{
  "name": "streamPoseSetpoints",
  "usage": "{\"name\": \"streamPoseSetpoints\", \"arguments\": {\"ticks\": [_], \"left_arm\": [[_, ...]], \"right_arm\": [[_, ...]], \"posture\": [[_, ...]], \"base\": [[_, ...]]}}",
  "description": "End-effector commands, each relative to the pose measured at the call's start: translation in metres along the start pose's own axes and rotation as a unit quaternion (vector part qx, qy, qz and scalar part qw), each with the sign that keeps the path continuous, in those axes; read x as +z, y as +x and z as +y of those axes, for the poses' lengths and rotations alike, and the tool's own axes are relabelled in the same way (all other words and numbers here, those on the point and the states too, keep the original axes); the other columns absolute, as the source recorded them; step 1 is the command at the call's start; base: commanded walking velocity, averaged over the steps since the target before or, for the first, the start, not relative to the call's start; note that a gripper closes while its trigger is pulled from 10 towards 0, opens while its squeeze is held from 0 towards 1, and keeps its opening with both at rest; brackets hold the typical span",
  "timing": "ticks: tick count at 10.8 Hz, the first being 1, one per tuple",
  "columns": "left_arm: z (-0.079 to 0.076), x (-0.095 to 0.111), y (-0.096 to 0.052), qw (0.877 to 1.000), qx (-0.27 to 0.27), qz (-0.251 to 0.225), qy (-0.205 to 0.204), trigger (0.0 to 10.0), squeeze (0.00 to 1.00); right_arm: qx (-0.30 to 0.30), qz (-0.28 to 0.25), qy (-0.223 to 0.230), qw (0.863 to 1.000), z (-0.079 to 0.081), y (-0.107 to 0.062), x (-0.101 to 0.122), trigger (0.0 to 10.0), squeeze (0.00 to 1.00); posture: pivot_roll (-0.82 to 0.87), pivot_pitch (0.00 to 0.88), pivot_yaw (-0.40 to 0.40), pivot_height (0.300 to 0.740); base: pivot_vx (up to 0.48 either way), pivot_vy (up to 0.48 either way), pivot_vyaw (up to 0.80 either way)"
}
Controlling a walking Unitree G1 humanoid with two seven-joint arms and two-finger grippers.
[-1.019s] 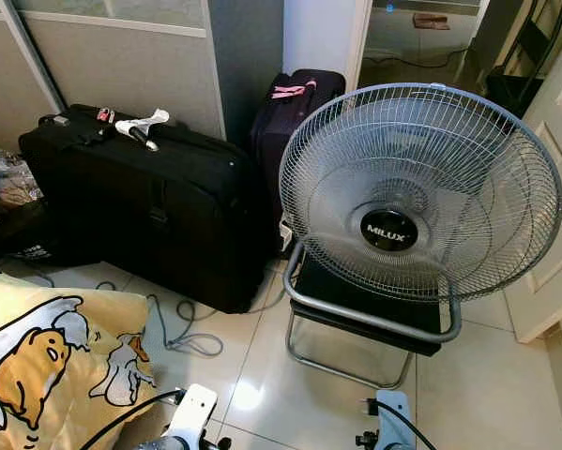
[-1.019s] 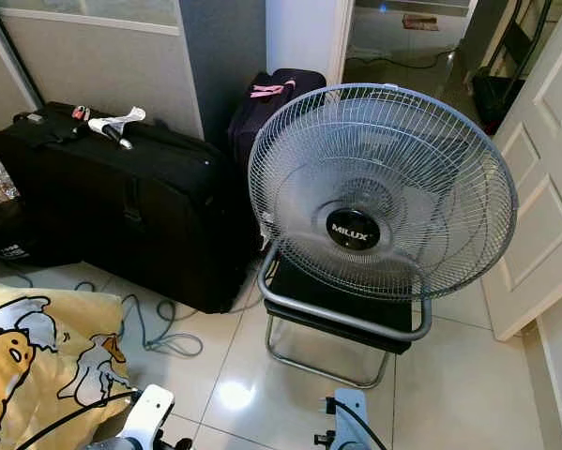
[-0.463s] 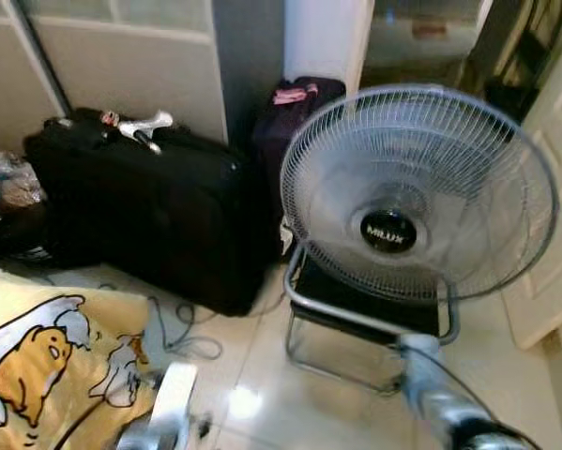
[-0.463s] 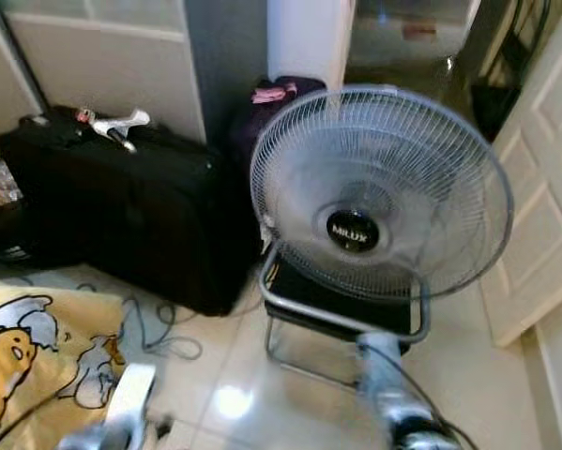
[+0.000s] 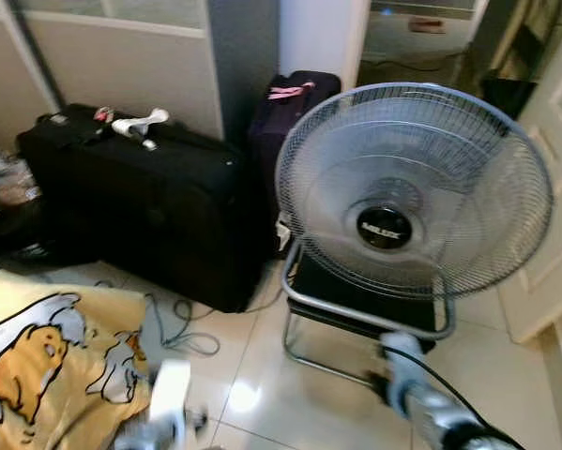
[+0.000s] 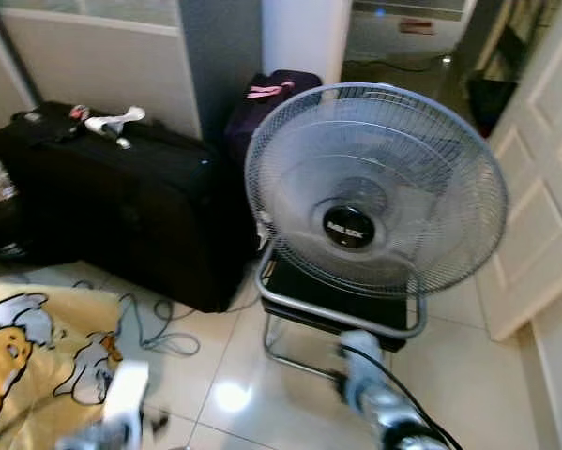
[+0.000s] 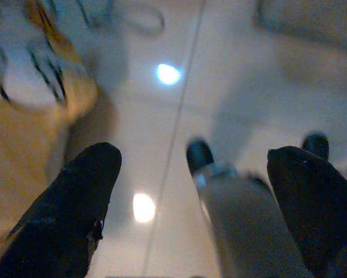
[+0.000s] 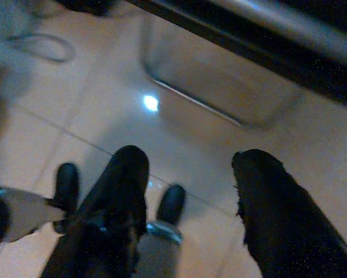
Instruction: Clean up the room
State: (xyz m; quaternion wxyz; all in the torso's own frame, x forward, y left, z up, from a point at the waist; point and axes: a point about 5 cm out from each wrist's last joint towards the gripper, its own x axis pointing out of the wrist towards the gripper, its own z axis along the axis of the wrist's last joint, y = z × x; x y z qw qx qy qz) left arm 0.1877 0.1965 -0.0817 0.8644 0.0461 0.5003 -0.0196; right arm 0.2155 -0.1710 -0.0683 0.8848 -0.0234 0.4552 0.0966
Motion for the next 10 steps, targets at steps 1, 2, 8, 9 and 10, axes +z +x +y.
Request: {"name": "streamPoseSetpoints", "arguments": {"ticks": [1,2,8,9,10], "left_arm": [[0.001,0.016,0.0,0.999,-0.005,-0.035,0.022,10.0,0.0],[0.003,0.037,-0.001,0.997,-0.008,-0.072,0.017,10.0,0.0],[0.02,0.122,-0.029,0.964,-0.003,-0.265,-0.005,10.0,0.0],[0.021,0.131,-0.035,0.958,-0.004,-0.286,-0.014,10.0,0.0],[0.022,0.142,-0.048,0.948,0.001,-0.319,-0.02,10.0,0.0]], "right_arm": [[0.013,-0.017,-0.015,1.0,0.0,0.0,0.008,10.0,1.0],[0.033,-0.037,-0.02,0.999,0.0,0.0,0.017,10.0,1.0],[0.128,-0.209,-0.116,0.962,0.037,-0.006,0.093,10.0,1.0],[0.129,-0.228,-0.113,0.958,0.037,-0.008,0.101,10.0,1.0],[0.124,-0.256,-0.093,0.954,0.034,-0.014,0.107,10.0,1.0]], "posture": [[0.02,0.0,0.012,0.74],[0.02,0.0,0.011,0.74],[0.04,0.0,0.034,0.74],[0.04,0.0,0.027,0.74],[0.06,0.0,0.014,0.74]], "base": [[0.0,0.0,0.8],[0.0,0.0,0.8],[0.0,0.0,0.8],[0.0,0.0,0.8],[0.0,0.0,0.8]]}}
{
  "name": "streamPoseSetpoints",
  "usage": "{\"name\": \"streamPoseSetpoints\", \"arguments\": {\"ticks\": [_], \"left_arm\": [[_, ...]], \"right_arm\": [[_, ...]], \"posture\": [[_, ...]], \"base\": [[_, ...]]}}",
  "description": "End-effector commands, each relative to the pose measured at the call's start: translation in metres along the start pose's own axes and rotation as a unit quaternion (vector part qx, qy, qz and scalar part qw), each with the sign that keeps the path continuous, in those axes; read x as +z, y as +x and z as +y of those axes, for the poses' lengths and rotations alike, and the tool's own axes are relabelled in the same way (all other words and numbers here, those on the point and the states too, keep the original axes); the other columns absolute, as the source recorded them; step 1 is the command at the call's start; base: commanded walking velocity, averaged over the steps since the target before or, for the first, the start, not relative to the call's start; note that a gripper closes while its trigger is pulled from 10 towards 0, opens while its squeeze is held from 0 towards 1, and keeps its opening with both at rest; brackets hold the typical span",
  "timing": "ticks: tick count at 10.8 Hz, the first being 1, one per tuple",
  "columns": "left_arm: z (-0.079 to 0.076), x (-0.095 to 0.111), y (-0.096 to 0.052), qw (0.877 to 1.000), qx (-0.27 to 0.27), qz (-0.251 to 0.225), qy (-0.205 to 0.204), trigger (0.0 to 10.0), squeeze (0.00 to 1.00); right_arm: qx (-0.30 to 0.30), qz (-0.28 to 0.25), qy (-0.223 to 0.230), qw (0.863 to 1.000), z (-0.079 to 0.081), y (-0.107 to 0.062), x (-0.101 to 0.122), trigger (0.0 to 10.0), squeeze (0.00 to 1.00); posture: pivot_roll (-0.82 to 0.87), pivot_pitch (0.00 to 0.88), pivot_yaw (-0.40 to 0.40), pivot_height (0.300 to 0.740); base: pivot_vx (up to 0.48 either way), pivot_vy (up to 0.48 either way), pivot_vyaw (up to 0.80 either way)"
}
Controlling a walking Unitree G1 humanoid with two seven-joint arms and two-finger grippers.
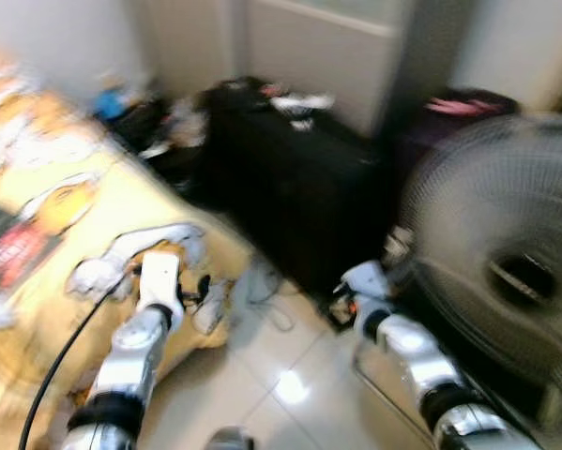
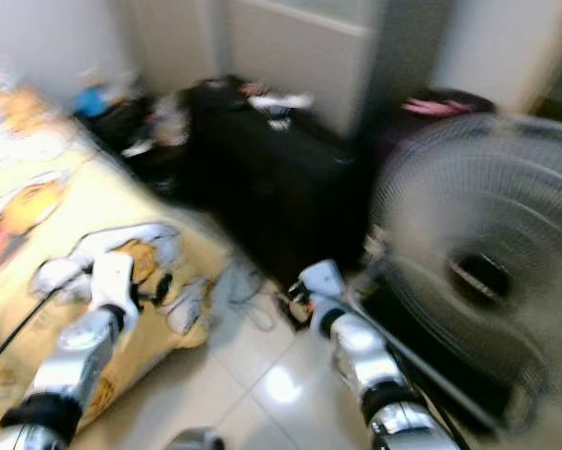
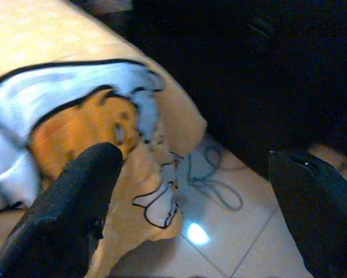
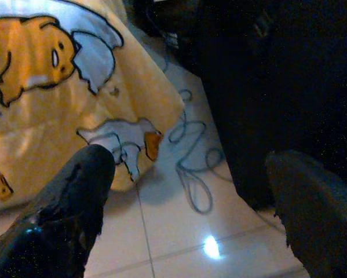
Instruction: Clean up the room
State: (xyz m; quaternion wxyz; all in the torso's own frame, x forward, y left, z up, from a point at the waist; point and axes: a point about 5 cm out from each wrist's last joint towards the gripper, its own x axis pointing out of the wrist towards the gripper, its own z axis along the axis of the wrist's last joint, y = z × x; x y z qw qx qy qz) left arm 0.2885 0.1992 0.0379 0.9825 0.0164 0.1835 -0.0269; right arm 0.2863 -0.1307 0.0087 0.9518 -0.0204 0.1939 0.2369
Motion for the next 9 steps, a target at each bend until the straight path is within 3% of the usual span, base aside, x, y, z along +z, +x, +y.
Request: {"name": "streamPoseSetpoints", "arguments": {"ticks": [1,3,4,5,6,8,9], "left_arm": [[0.004,0.009,-0.004,1.0,0.008,-0.014,-0.004,10.0,0.0],[-0.002,0.025,-0.014,0.999,0.01,-0.041,-0.01,10.0,0.0],[-0.009,0.04,-0.022,0.998,0.01,-0.067,-0.002,10.0,0.0],[-0.01,0.042,-0.023,0.998,0.004,-0.068,0.006,10.0,0.0],[-0.011,0.042,-0.023,0.998,0.0,-0.061,0.021,10.0,1.0],[-0.013,0.045,-0.023,0.998,0.001,-0.057,0.023,10.0,1.0],[-0.015,0.048,-0.022,0.997,-0.002,-0.067,0.042,10.0,1.0]], "right_arm": [[-0.011,-0.028,0.025,0.999,0.001,-0.001,0.009,10.0,1.0],[-0.072,-0.076,0.062,0.993,-0.004,-0.009,0.02,10.0,1.0],[-0.147,-0.096,0.094,0.98,-0.009,-0.024,0.019,10.0,1.0],[-0.17,-0.094,0.102,0.976,-0.013,-0.028,0.017,10.0,1.0],[-0.196,-0.093,0.096,0.971,-0.017,-0.033,0.018,10.0,1.0],[-0.209,-0.112,0.109,0.965,-0.022,-0.039,0.028,10.0,1.0],[-0.233,-0.108,0.093,0.962,-0.026,-0.041,0.03,10.0,1.0]], "posture": [[0.07,0.0,0.012,0.74],[0.05,0.0,0.024,0.74],[0.04,0.0,0.025,0.74],[0.04,0.0,0.029,0.74],[0.03,0.0,0.034,0.74],[0.02,0.0,0.033,0.74],[0.02,0.0,0.025,0.74]], "base": [[0.0,0.0,0.8],[0.0,0.0,0.8],[0.0,0.0,0.8],[0.0,0.0,0.8],[0.0,0.0,0.8],[0.0,0.0,0.8],[0.0,0.0,0.61]]}}
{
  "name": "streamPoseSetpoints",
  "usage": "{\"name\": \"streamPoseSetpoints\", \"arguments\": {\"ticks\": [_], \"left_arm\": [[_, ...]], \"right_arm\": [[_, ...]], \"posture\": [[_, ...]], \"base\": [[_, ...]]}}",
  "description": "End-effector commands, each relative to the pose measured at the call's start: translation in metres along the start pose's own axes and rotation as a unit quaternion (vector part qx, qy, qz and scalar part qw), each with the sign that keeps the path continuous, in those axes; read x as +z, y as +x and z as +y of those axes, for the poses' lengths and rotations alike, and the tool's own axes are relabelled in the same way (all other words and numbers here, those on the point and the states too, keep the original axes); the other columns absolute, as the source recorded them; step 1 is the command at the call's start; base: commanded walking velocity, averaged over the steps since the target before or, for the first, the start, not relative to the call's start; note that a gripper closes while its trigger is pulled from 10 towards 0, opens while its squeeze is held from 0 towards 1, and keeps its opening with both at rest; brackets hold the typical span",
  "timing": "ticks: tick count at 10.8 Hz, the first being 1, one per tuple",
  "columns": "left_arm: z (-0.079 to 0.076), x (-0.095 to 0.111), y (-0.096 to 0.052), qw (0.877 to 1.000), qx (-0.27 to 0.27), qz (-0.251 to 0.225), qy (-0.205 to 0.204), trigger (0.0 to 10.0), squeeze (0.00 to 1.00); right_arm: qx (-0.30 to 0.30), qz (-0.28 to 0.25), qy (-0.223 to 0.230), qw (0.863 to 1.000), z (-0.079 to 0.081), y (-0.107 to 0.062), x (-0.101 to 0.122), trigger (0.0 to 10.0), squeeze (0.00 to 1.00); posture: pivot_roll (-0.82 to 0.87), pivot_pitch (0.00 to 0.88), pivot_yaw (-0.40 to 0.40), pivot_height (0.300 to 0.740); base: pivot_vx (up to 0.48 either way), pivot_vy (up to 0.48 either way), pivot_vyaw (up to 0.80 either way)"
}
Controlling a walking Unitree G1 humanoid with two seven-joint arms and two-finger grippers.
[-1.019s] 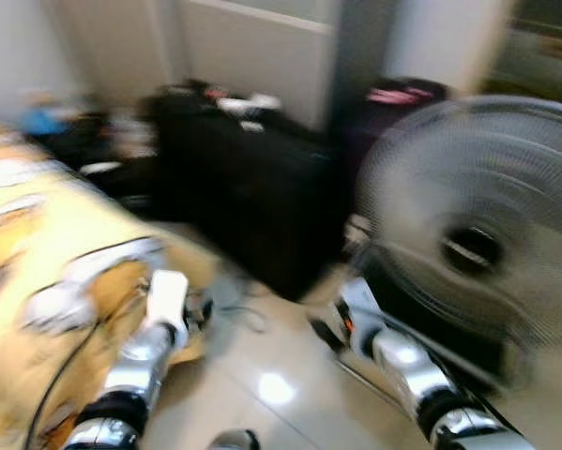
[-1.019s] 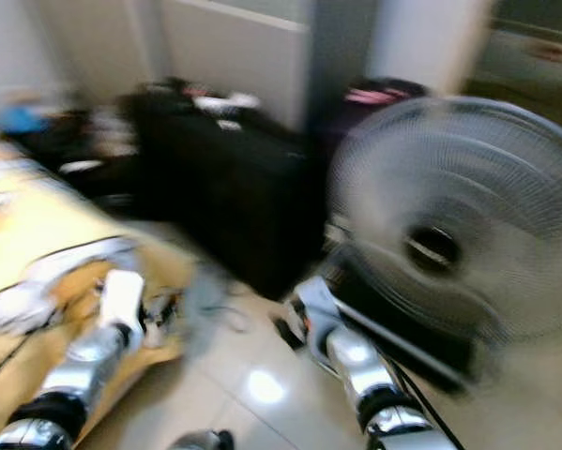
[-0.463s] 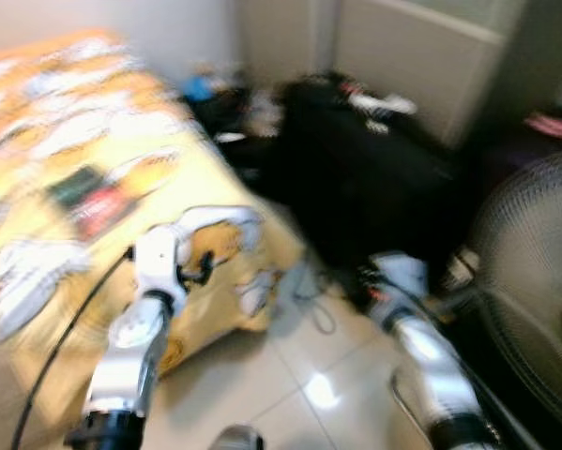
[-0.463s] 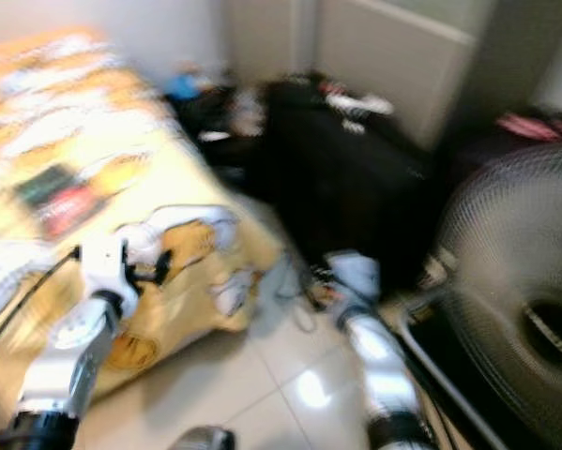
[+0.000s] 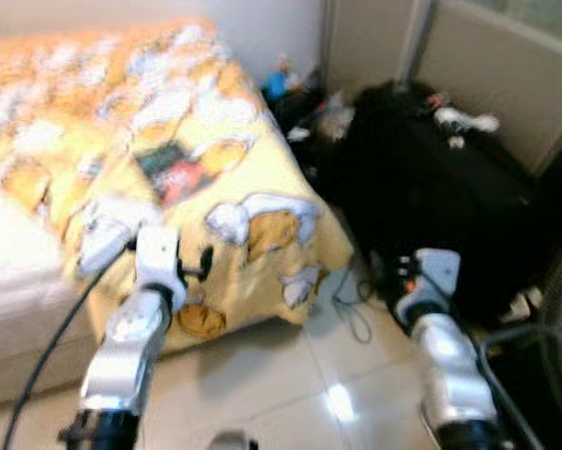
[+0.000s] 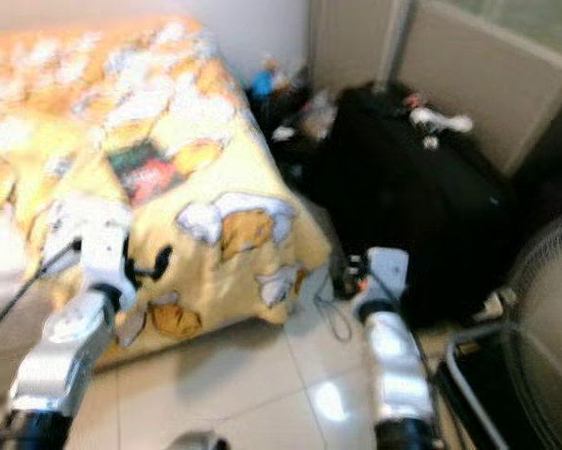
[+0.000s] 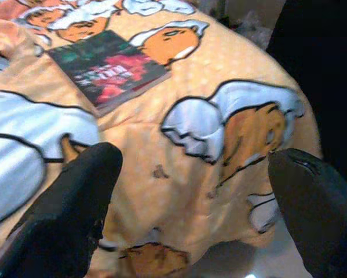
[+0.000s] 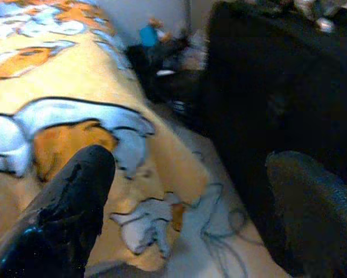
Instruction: Clean up the room
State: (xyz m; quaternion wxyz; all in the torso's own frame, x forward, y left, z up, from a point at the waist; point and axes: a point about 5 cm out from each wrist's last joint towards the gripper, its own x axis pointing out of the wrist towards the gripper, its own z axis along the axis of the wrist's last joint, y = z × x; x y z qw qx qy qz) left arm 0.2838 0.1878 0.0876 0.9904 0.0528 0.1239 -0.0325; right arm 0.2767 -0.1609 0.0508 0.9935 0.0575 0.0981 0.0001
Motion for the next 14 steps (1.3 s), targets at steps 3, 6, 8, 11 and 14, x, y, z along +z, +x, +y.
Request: {"name": "streamPoseSetpoints", "arguments": {"ticks": [3,6,8,11,14], "left_arm": [[-0.006,0.007,0.003,1.0,-0.009,-0.015,0.004,10.0,1.0],[-0.009,0.009,0.007,1.0,-0.022,-0.015,0.016,10.0,1.0],[-0.009,0.012,0.009,0.999,-0.024,-0.018,0.019,10.0,1.0],[-0.008,0.013,0.011,0.999,-0.023,-0.021,0.02,10.0,1.0],[-0.012,0.003,0.002,0.999,-0.028,-0.009,0.013,10.0,1.0]], "right_arm": [[-0.047,0.0,-0.017,0.999,-0.015,-0.003,0.006,10.0,1.0],[-0.074,0.003,0.009,0.997,-0.02,-0.006,0.006,10.0,1.0],[-0.087,0.001,0.011,0.996,-0.022,-0.007,0.008,10.0,0.0],[-0.129,-0.014,-0.035,0.991,-0.031,-0.006,0.012,10.0,0.0],[-0.1,-0.015,-0.017,0.995,-0.031,-0.013,0.014,10.0,0.0]], "posture": [[0.01,0.0,0.027,0.74],[-0.01,0.0,0.043,0.74],[-0.01,0.0,0.05,0.74],[-0.01,0.0,0.04,0.74],[-0.04,0.0,0.048,0.74]], "base": [[0.0,0.0,0.0],[0.0,0.362,-0.52],[0.0,0.366,0.0],[0.0,0.365,0.0],[0.0,0.38,0.0]]}}
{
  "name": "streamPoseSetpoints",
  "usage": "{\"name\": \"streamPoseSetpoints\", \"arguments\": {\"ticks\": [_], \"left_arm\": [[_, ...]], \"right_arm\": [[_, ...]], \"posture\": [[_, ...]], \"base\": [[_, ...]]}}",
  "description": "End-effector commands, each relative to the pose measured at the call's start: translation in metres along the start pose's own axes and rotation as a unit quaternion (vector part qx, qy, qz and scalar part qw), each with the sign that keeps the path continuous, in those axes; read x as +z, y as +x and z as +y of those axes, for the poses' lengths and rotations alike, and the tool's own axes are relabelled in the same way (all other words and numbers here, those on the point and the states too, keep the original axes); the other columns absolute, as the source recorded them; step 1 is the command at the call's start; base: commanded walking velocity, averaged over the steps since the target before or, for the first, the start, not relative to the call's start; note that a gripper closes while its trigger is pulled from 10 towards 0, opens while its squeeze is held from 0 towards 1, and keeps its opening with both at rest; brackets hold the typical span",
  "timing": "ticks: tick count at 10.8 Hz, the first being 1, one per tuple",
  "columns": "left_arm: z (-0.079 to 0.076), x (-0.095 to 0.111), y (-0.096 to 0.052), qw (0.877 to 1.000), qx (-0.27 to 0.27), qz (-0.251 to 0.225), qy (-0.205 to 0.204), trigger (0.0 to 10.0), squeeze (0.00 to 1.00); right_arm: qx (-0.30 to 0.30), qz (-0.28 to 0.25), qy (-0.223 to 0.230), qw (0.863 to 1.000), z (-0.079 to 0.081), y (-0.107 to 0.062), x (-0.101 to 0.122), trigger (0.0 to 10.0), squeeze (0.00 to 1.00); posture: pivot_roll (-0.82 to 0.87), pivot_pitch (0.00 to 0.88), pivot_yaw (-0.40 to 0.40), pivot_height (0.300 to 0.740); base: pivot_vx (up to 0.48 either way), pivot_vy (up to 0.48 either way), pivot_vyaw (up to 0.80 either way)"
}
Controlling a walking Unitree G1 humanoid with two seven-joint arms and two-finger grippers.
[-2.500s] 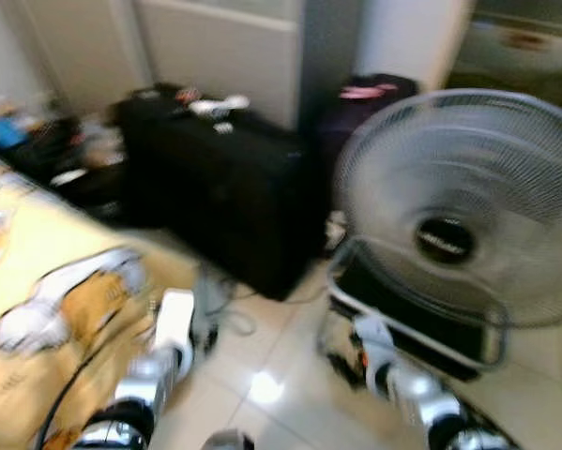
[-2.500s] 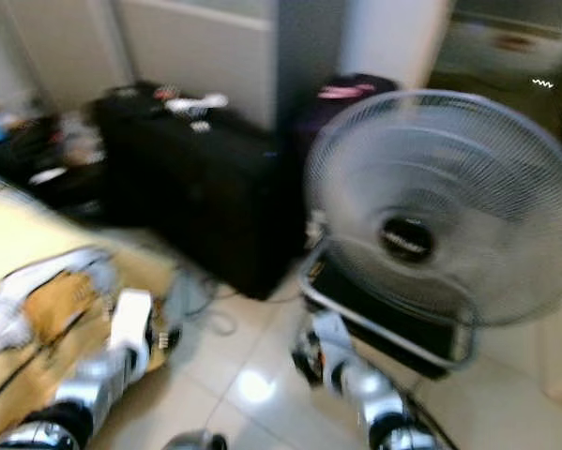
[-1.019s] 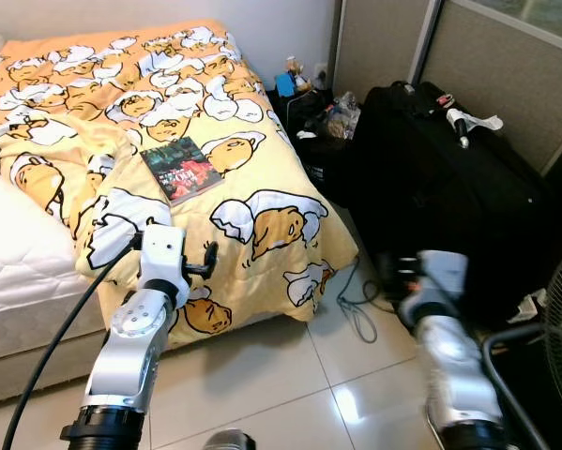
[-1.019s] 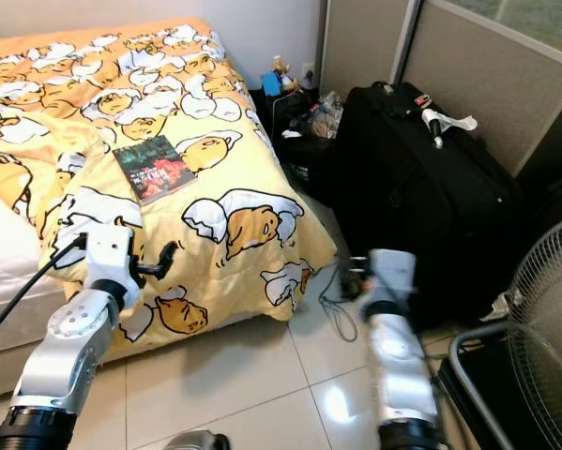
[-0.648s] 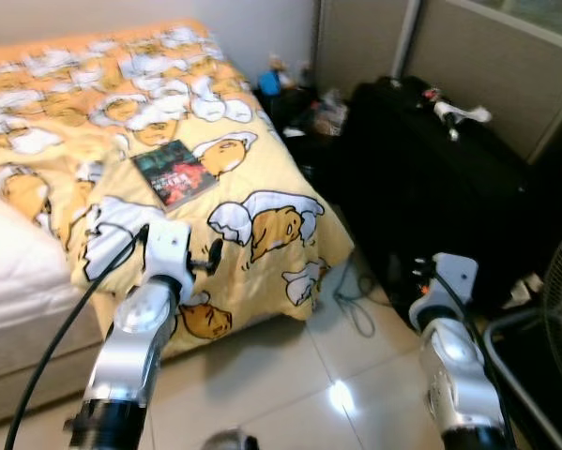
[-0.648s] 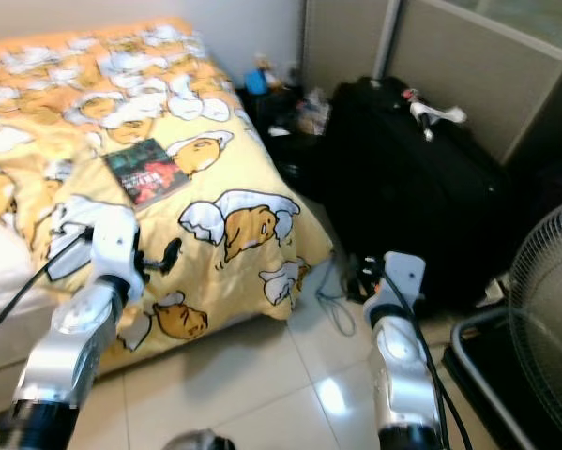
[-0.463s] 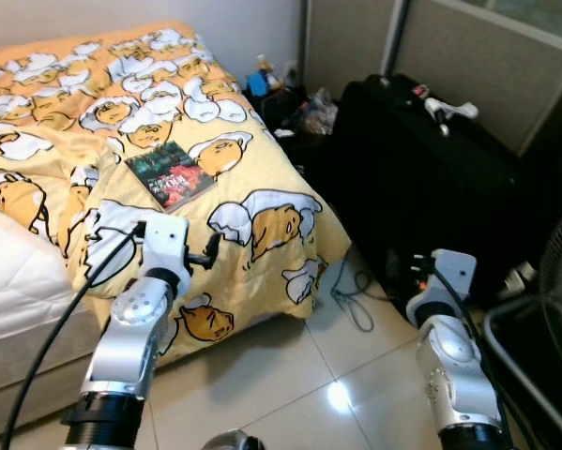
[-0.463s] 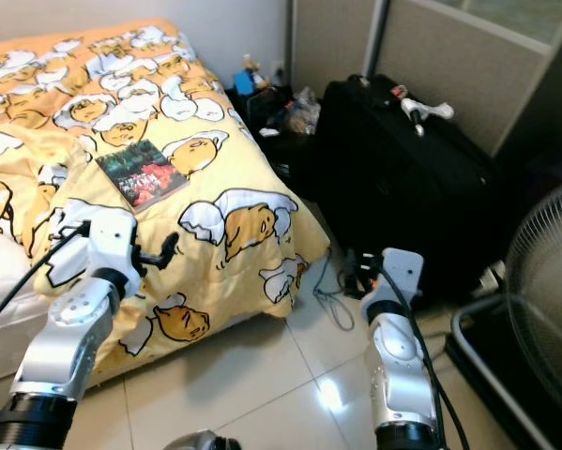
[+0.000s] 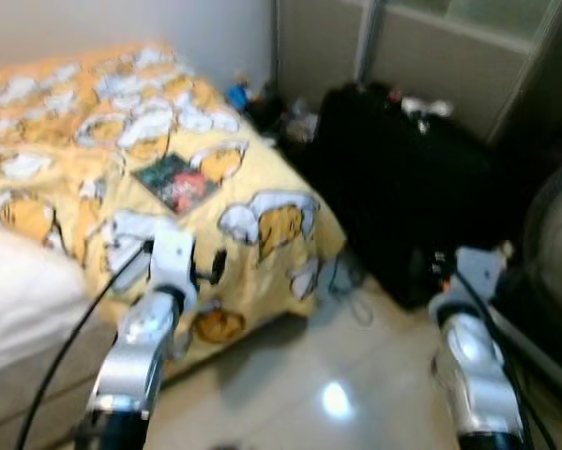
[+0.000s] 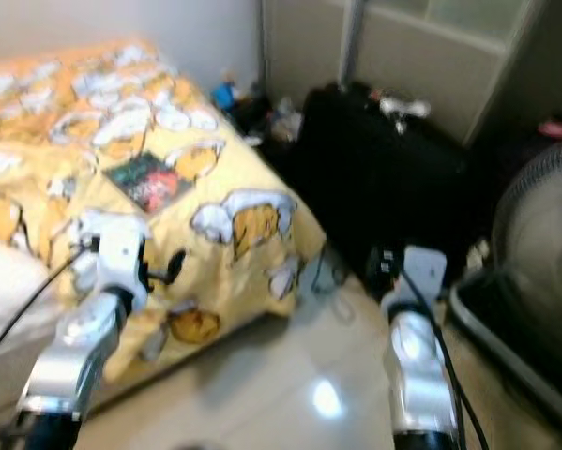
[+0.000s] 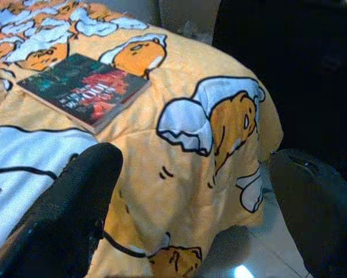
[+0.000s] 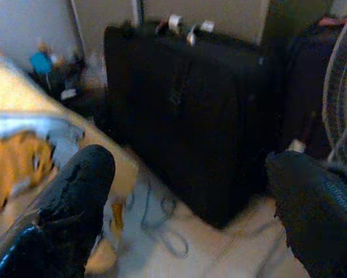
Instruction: Clean up the room
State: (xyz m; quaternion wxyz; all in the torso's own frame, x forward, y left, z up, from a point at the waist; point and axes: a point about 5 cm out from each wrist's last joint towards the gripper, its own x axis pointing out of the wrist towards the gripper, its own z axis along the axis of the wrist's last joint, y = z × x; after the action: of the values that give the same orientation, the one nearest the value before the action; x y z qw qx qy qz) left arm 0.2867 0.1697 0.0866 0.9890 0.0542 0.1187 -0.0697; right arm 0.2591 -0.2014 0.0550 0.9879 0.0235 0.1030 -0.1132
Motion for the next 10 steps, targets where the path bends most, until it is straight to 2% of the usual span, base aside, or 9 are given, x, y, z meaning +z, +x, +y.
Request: {"name": "streamPoseSetpoints", "arguments": {"ticks": [1,2,3,4,5,6,7,9,10], "left_arm": [[0.013,-0.002,-0.005,1.0,0.015,0.003,0.009,10.0,1.0],[0.02,0.001,-0.007,1.0,0.028,-0.002,0.003,10.0,1.0],[0.022,0.008,-0.006,0.999,0.033,-0.008,0.006,10.0,1.0],[0.018,0.007,-0.005,0.999,0.033,-0.006,0.013,10.0,1.0],[0.015,0.009,-0.006,0.999,0.03,-0.012,0.004,10.0,1.0],[0.021,0.006,-0.005,0.999,0.043,-0.009,-0.018,10.0,1.0],[0.016,0.006,-0.003,0.999,0.041,-0.005,-0.013,10.0,1.0],[0.018,0.004,-0.009,0.999,0.05,-0.003,-0.018,10.0,1.0],[0.02,0.005,-0.009,0.998,0.055,-0.008,-0.018,10.0,1.0]], "right_arm": [[0.028,-0.011,0.012,0.999,0.019,0.0,0.006,10.0,0.0],[0.028,-0.004,0.036,0.999,0.023,0.0,0.004,10.0,0.0],[0.052,-0.008,0.044,0.998,0.028,0.001,0.008,10.0,0.0],[0.042,0.004,0.039,0.998,0.025,0.004,0.002,10.0,0.0],[0.032,0.0,0.04,0.999,0.02,0.007,0.007,10.0,0.0],[0.047,-0.014,0.009,0.999,0.023,0.012,0.014,10.0,0.0],[0.058,-0.018,0.007,0.998,0.021,0.015,0.022,10.0,0.0],[0.07,0.005,0.006,0.998,0.022,0.013,0.019,10.0,0.0],[0.065,0.026,0.055,0.996,0.023,0.013,0.014,10.0,0.0]], "posture": [[-0.01,0.0,0.033,0.74],[0.0,0.0,0.036,0.74],[0.03,0.0,0.034,0.74],[0.03,0.0,0.034,0.74],[0.04,0.0,0.025,0.74],[0.01,0.0,0.029,0.74],[0.01,0.0,0.031,0.74],[0.04,0.0,0.004,0.74],[0.06,0.0,-0.021,0.74]], "base": [[0.0,0.386,0.0],[0.0,0.386,0.0],[0.0,0.382,0.0],[0.0,0.382,0.0],[0.0,0.382,0.0],[0.0,0.386,0.0],[0.0,0.375,0.0],[0.0,0.377,0.0],[0.0,0.375,0.0]]}}
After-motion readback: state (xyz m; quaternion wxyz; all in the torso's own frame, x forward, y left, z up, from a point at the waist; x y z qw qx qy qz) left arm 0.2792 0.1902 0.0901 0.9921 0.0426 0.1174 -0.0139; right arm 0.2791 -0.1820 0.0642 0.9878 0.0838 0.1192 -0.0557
